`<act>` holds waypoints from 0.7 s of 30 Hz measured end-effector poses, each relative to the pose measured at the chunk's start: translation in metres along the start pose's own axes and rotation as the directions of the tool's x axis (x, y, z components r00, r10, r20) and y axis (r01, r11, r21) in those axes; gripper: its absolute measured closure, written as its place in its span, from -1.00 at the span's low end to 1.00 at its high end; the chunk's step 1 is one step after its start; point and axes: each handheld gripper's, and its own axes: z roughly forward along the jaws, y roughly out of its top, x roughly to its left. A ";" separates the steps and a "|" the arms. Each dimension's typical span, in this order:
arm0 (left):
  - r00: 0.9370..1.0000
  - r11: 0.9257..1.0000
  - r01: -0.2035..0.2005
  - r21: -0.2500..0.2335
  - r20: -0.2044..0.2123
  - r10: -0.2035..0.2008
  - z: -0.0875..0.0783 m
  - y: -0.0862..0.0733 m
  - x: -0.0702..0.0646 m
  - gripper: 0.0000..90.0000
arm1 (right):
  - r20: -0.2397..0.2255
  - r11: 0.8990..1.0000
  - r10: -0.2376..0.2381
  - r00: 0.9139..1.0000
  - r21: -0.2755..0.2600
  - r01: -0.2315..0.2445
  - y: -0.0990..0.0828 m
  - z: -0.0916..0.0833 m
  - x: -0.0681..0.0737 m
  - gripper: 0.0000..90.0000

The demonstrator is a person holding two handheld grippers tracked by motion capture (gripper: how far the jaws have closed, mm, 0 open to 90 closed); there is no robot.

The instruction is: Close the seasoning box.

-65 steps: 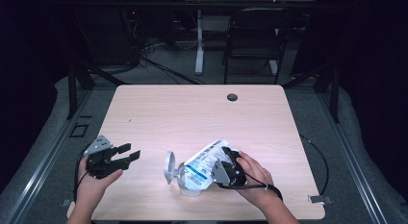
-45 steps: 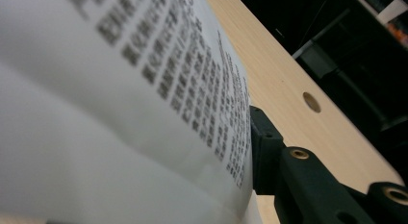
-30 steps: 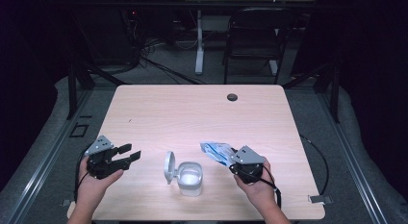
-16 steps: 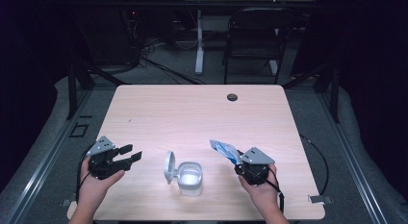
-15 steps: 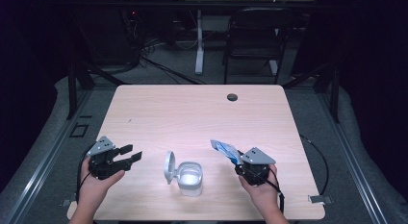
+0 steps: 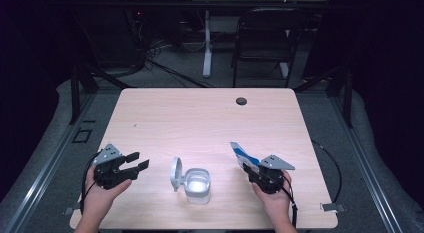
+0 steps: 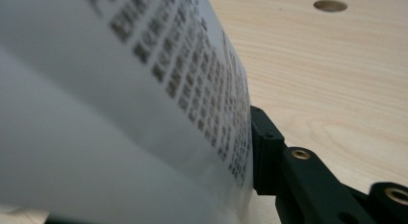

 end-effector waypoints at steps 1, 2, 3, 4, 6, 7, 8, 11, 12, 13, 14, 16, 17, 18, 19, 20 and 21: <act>1.000 1.000 0.001 -0.002 -0.001 -0.001 0.000 0.000 0.000 0.11 | -0.001 1.000 0.010 1.000 0.003 -0.010 0.000 0.001 0.000 0.58; 1.000 1.000 0.000 0.000 0.000 0.000 -0.001 0.000 0.000 0.11 | -0.003 1.000 0.015 1.000 0.006 -0.015 -0.001 0.002 -0.001 0.58; 1.000 1.000 -0.001 0.003 0.000 0.001 -0.001 -0.001 0.000 0.11 | -0.002 1.000 0.015 1.000 0.008 -0.015 -0.001 0.002 -0.001 0.58; 1.000 1.000 -0.001 0.004 0.000 0.001 0.000 -0.001 0.000 0.11 | -0.003 1.000 0.013 1.000 0.006 -0.013 -0.001 0.003 0.000 0.58; 1.000 1.000 -0.006 0.007 0.000 0.006 0.000 -0.001 -0.001 0.11 | -0.001 1.000 -0.004 1.000 0.023 0.004 -0.001 0.005 0.001 0.58; 1.000 1.000 -0.004 0.009 -0.002 0.004 0.000 -0.001 -0.001 0.11 | -0.002 1.000 -0.003 1.000 0.026 0.003 -0.001 0.006 0.001 0.58; 1.000 1.000 -0.004 0.009 -0.001 0.004 0.000 -0.001 -0.001 0.10 | -0.004 0.999 -0.003 1.000 0.039 0.003 -0.002 0.008 0.000 0.57; 1.000 1.000 -0.008 0.012 -0.001 0.008 0.000 -0.002 -0.001 0.11 | -0.010 0.998 0.005 1.000 0.062 -0.005 -0.003 0.012 0.000 0.56; 1.000 1.000 -0.008 0.013 -0.001 0.008 0.000 -0.002 -0.002 0.11 | -0.012 0.998 0.012 1.000 0.069 -0.011 -0.003 0.013 0.000 0.56; 1.000 1.000 -0.009 0.016 -0.002 0.009 0.000 -0.002 -0.001 0.11 | -0.014 0.997 0.018 1.000 0.071 -0.017 -0.004 0.014 0.000 0.56; 1.000 1.000 -0.008 0.015 -0.002 0.009 0.000 -0.002 -0.001 0.11 | -0.010 0.997 0.020 1.000 0.080 -0.019 -0.004 0.016 0.000 0.55; 1.000 1.000 -0.006 0.016 -0.003 0.006 0.000 -0.002 -0.001 0.11 | -0.009 0.996 0.031 0.999 0.088 -0.030 -0.005 0.018 -0.001 0.55; 1.000 1.000 -0.006 0.017 -0.003 0.006 0.000 -0.002 -0.001 0.11 | -0.010 0.996 0.033 0.999 0.082 -0.032 -0.005 0.019 -0.001 0.54; 1.000 1.000 -0.005 0.018 -0.004 0.006 0.000 -0.003 -0.001 0.11 | -0.013 0.996 0.040 0.999 0.084 -0.038 -0.006 0.019 -0.002 0.54; 1.000 1.000 -0.006 0.017 -0.004 0.006 0.000 -0.003 -0.001 0.11 | -0.023 0.996 0.044 0.999 0.083 -0.042 -0.006 0.020 -0.002 0.53; 1.000 1.000 -0.006 0.017 -0.002 0.006 0.000 -0.002 -0.001 0.11 | -0.010 0.995 0.032 0.999 0.096 -0.031 -0.007 0.020 -0.003 0.52; 1.000 1.000 -0.006 0.016 -0.002 0.006 0.000 -0.002 -0.002 0.11 | -0.007 0.995 0.030 1.000 0.100 -0.029 -0.007 0.021 -0.003 0.51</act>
